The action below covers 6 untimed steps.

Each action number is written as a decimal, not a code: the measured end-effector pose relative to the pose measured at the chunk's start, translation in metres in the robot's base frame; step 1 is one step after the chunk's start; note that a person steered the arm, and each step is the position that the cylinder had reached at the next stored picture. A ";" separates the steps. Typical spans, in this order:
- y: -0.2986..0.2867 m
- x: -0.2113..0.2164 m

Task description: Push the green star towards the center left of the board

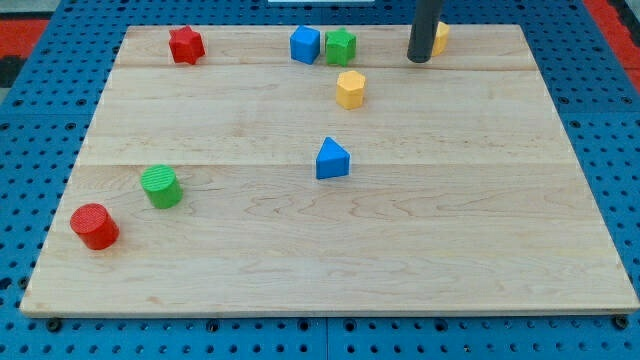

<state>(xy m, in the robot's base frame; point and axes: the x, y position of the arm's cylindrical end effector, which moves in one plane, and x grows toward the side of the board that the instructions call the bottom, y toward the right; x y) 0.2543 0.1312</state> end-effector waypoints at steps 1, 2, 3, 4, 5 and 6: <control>-0.028 -0.020; -0.060 -0.041; -0.085 -0.032; -0.110 0.007; -0.124 0.004; -0.097 -0.015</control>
<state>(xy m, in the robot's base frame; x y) 0.2396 0.0346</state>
